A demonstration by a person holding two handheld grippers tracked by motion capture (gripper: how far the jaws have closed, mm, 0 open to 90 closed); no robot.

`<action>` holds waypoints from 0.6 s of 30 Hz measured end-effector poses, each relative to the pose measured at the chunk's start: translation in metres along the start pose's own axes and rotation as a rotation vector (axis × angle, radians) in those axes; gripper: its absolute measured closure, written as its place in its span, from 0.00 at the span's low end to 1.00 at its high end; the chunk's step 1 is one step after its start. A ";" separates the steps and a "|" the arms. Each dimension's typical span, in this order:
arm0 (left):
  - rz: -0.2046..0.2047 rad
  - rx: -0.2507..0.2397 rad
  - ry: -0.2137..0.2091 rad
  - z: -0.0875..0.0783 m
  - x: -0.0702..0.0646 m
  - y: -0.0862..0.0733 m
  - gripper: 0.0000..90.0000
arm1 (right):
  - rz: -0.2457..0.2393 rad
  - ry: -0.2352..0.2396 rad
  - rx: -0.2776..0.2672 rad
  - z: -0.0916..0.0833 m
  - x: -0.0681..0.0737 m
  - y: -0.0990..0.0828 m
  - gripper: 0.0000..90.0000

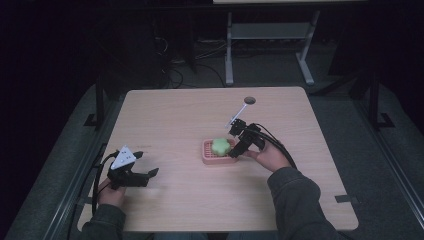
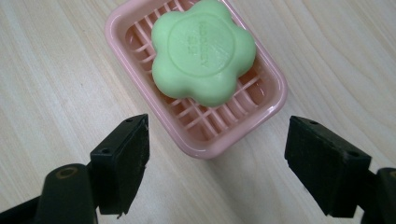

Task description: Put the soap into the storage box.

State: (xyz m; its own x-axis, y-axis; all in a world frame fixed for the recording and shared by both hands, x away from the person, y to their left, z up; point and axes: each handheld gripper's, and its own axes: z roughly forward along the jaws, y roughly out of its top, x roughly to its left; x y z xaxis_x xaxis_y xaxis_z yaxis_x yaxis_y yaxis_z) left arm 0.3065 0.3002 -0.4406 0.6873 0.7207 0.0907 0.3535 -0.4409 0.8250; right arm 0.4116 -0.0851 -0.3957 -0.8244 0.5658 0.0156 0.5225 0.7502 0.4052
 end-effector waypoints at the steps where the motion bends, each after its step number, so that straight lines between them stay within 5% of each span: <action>1: 0.000 0.000 0.000 0.000 0.000 0.000 0.16 | 0.002 -0.002 -0.004 0.000 -0.001 -0.002 0.24; 18: -0.002 0.002 0.002 0.000 0.000 0.000 0.16 | 0.056 0.004 -0.005 -0.001 -0.008 -0.030 0.24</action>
State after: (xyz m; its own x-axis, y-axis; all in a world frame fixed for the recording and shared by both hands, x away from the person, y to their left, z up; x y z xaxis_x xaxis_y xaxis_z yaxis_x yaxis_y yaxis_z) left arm 0.3064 0.2999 -0.4411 0.6850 0.7229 0.0900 0.3565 -0.4404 0.8240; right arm 0.4027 -0.1127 -0.4071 -0.7950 0.6052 0.0421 0.5665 0.7158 0.4083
